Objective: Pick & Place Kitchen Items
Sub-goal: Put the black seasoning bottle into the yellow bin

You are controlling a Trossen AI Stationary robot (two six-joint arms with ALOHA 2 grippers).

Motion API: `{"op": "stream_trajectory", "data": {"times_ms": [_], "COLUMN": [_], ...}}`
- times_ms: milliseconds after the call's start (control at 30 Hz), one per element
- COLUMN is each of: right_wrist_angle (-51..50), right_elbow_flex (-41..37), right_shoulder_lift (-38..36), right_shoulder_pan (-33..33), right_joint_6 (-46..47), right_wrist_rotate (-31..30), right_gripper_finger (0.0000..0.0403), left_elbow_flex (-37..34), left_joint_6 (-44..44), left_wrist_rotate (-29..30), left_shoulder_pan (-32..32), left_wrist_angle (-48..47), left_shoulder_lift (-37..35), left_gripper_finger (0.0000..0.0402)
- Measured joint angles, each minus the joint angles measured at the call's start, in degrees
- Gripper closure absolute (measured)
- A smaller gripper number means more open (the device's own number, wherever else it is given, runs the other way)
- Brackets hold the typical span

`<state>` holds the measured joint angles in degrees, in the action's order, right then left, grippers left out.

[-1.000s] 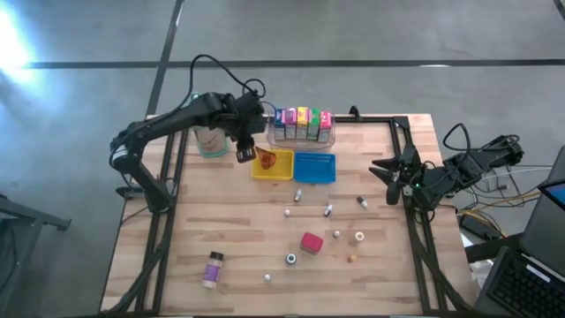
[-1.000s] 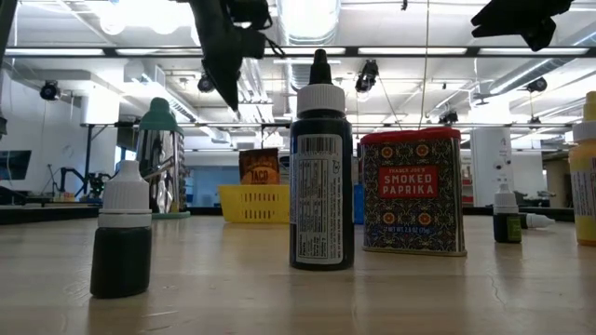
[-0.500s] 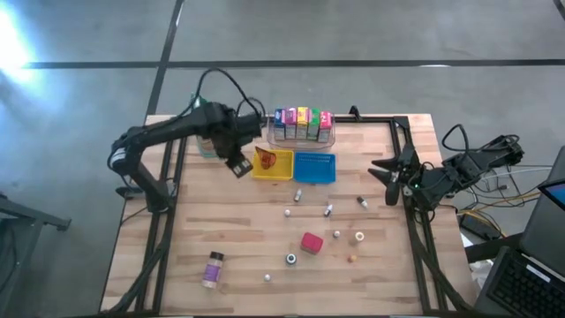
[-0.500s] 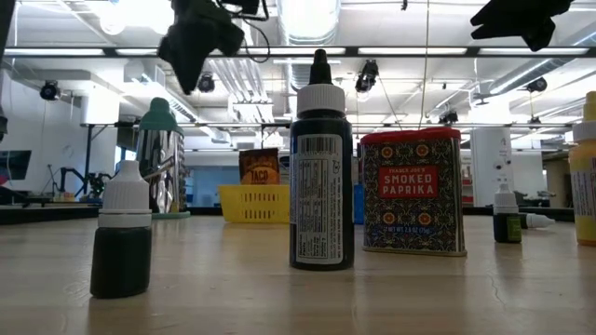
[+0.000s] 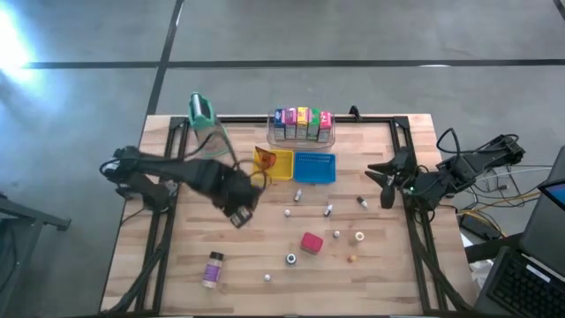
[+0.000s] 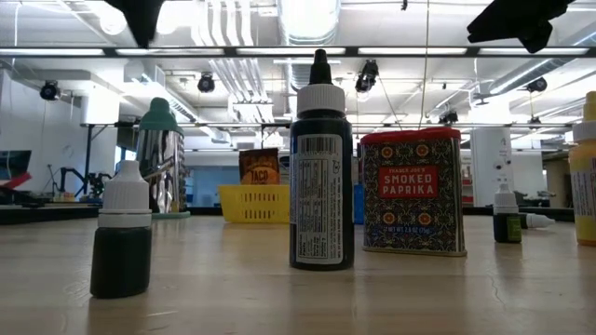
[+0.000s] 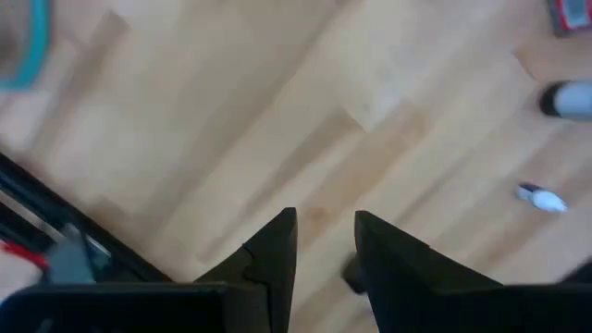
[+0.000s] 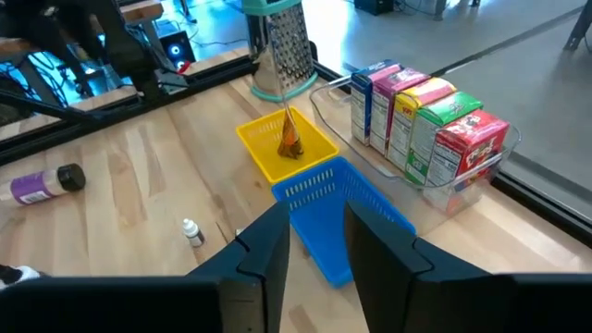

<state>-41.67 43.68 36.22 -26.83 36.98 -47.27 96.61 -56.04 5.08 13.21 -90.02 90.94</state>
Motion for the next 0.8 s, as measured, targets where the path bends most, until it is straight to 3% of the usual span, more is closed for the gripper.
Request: {"op": "stream_trajectory", "data": {"times_ms": [200, 500, 633, 800], "right_wrist_angle": [-0.1, -0.1, -0.1, -0.1], "right_elbow_flex": [0.0, 0.0, 0.0, 0.0], "right_shoulder_lift": [-0.1, -0.1, -0.1, -0.1], "right_shoulder_pan": [0.0, 0.0, 0.0, 0.0], "right_joint_6": [-0.1, -1.9, -3.9, -4.3], "right_wrist_rotate": [1.6, 2.8, 2.9, 3.0], "right_gripper_finger": [0.0309, 0.0279, 0.0266, 0.0254], "left_elbow_flex": [-0.2, -0.6, -2.7, -6.8], "left_joint_6": [-16.5, -36.7, -40.9, -43.3], "left_wrist_rotate": [-0.4, 1.9, 1.9, 1.3], "left_shoulder_pan": [9.8, 20.7, 22.6, 23.9], "left_wrist_angle": [0.0, 0.0, 0.8, 5.2], "left_shoulder_lift": [0.0, 0.1, 0.1, 0.2], "left_gripper_finger": [0.0284, 0.0281, 0.025, 0.0181]}}
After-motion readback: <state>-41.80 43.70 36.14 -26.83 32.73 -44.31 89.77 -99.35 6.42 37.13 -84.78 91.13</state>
